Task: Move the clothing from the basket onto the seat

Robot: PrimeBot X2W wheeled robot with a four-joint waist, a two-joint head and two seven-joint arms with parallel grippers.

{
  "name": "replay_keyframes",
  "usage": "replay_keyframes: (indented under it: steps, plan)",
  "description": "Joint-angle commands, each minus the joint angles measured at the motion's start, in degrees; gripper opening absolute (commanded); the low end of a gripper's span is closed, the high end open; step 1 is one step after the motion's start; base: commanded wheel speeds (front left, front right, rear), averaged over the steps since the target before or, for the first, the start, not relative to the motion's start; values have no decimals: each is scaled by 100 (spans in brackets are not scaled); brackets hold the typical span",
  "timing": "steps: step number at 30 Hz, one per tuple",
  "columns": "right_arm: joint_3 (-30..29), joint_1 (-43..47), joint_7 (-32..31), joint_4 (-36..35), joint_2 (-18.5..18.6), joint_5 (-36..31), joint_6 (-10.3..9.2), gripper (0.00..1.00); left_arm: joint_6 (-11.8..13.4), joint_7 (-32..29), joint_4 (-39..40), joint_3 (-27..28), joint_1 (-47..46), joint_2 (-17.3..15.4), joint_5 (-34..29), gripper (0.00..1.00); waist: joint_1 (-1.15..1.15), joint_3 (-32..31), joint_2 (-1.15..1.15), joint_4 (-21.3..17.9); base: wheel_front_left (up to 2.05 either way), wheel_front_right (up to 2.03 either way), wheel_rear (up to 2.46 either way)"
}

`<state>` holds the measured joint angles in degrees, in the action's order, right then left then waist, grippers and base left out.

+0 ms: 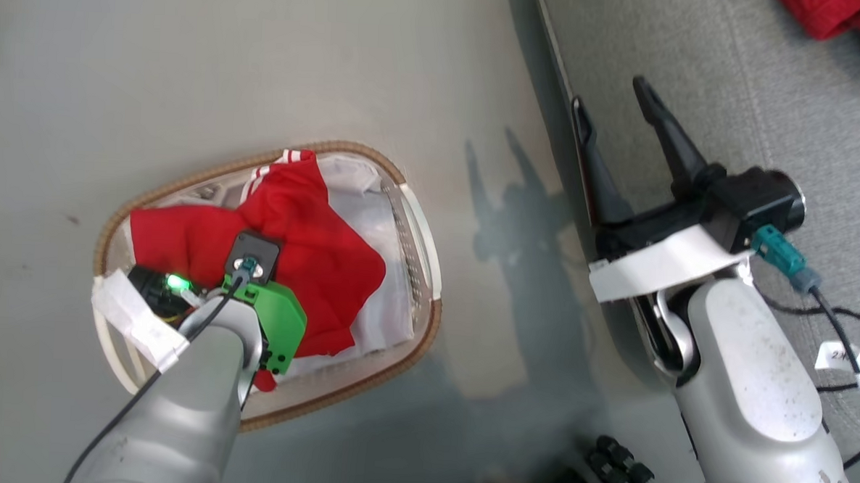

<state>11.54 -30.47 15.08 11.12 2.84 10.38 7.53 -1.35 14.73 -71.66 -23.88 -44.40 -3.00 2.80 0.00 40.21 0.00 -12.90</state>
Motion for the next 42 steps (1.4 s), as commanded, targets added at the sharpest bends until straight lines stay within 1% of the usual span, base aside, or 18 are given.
replay_keyframes:
  steps: [1, 6, 8, 12, 21, 34, 42]
  plan:
    - [-32, 149, 12, 58, 19, -65, -8, 100, -19, 39, 76, -1, 177, -5, 59, 0, 0, -726, 0, 259, 0, 0, 0]
    - [-69, 475, 13, 222, 56, -114, -8, 100, -87, 47, 884, -143, 722, 8, 406, 0, 0, -1326, 0, 438, 0, 0, 0]
    - [-70, 599, 13, 279, 73, -125, -8, 100, -30, 47, 1253, -274, 943, 10, 443, 0, 0, -1555, 0, 510, 0, 0, 0]
    - [-87, 848, 12, 379, 97, -124, -8, 100, 17, 48, 1810, -354, 1321, 4, 631, 0, 0, -1975, 0, 649, 0, 0, 0]
    - [-98, 1428, 12, 539, 136, -135, -8, 100, 113, 43, 3020, -282, 1873, 4, 838, 0, 0, -2760, 0, 930, 0, 0, 0]
    - [-59, 2058, 13, 701, 92, -136, -8, 100, 125, 44, 4542, 13, 2224, 5, 916, 0, 0, -3545, 0, 1096, 0, 0, 0]
    - [23, 2346, 13, 820, 70, -123, -8, 100, 127, 44, 5234, 118, 2195, 4, 945, 0, 0, -3819, 0, 1120, 0, 0, 0]
